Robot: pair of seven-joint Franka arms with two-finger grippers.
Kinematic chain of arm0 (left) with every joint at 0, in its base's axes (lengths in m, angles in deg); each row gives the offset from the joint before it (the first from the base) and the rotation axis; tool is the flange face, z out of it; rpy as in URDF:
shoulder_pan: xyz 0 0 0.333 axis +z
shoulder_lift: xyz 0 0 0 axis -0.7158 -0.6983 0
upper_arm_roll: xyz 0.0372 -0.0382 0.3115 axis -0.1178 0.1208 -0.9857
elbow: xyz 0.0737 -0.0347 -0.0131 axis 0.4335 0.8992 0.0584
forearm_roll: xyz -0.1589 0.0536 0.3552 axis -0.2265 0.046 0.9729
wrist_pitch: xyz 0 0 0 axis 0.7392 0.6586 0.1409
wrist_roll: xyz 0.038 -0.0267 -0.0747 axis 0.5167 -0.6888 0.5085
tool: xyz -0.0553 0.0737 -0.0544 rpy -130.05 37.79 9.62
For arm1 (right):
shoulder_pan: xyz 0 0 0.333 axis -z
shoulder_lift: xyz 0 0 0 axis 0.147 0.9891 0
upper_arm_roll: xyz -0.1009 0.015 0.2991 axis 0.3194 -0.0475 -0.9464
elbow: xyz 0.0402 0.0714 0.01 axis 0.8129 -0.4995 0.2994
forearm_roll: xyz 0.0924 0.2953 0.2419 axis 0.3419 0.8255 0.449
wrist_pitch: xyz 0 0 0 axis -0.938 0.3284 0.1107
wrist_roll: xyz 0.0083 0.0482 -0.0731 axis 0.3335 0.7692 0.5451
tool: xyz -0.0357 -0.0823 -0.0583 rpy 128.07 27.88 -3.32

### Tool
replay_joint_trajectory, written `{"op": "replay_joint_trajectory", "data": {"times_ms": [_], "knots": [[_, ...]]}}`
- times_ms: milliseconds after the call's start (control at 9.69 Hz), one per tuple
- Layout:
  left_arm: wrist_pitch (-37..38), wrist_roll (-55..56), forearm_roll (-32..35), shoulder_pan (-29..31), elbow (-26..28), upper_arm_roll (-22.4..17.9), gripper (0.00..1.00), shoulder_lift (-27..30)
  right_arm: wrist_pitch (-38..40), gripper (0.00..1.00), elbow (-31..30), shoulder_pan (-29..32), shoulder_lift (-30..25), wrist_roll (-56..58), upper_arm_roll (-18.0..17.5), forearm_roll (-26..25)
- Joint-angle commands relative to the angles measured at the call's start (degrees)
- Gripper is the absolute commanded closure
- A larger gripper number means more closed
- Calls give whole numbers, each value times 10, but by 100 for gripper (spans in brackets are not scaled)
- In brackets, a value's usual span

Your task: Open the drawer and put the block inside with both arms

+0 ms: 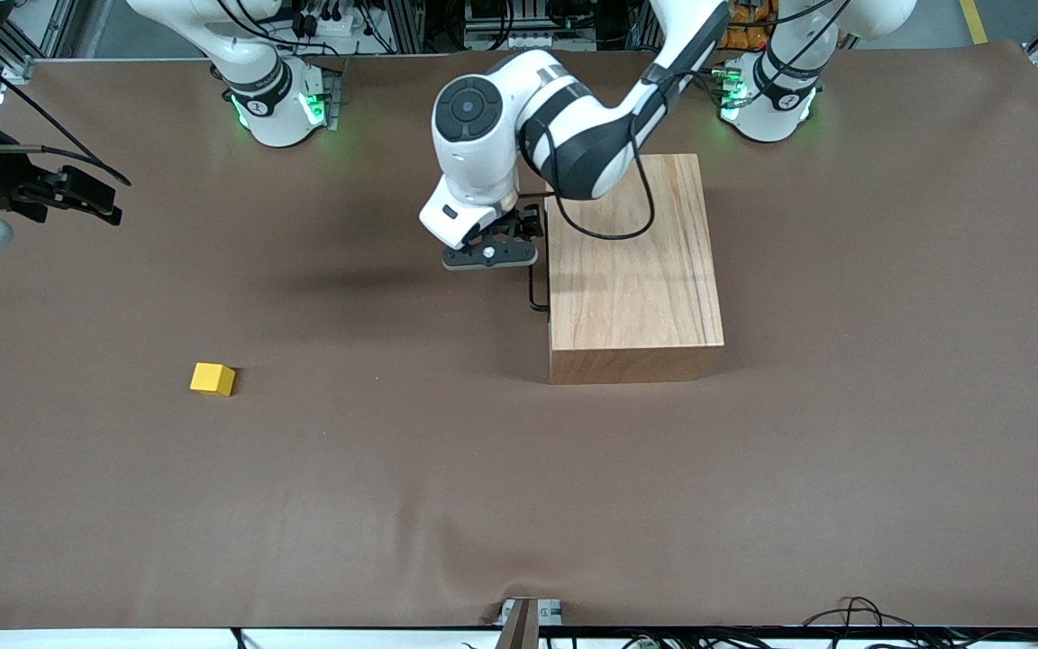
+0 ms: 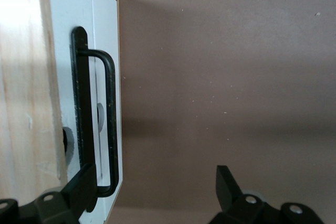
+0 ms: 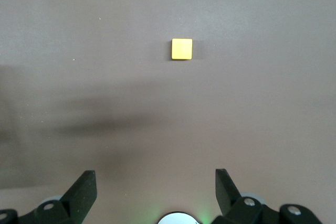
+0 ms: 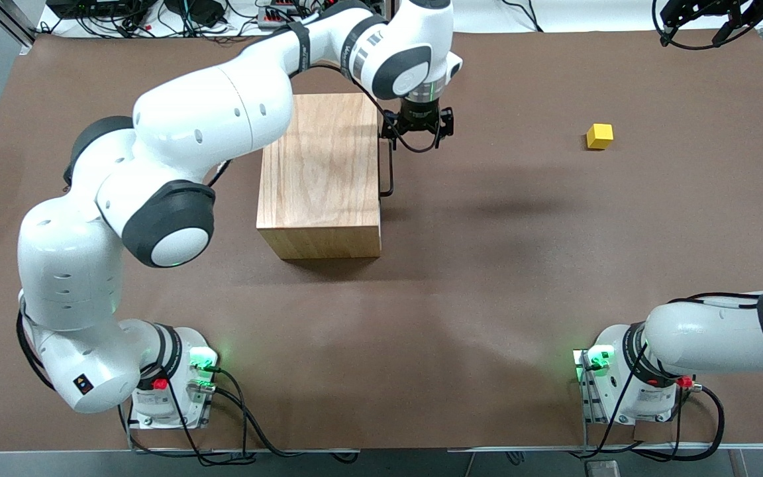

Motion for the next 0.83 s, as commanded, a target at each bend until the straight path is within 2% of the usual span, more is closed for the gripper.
{"op": "replay_joint_trajectory", "data": {"times_ms": [0,310,723], "knots": [[15,4,16,-4,-21,-9,0,-23,-1,0,4,-3,1,-1,0,-7],[16,2,52,-5,-18,-10,0,-43,-1,0,5,-11,2,-3,-1,-7],[15,3,52,-7,-18,-8,0,-58,-2,0,5,-11,1,-4,0,-7]]}}
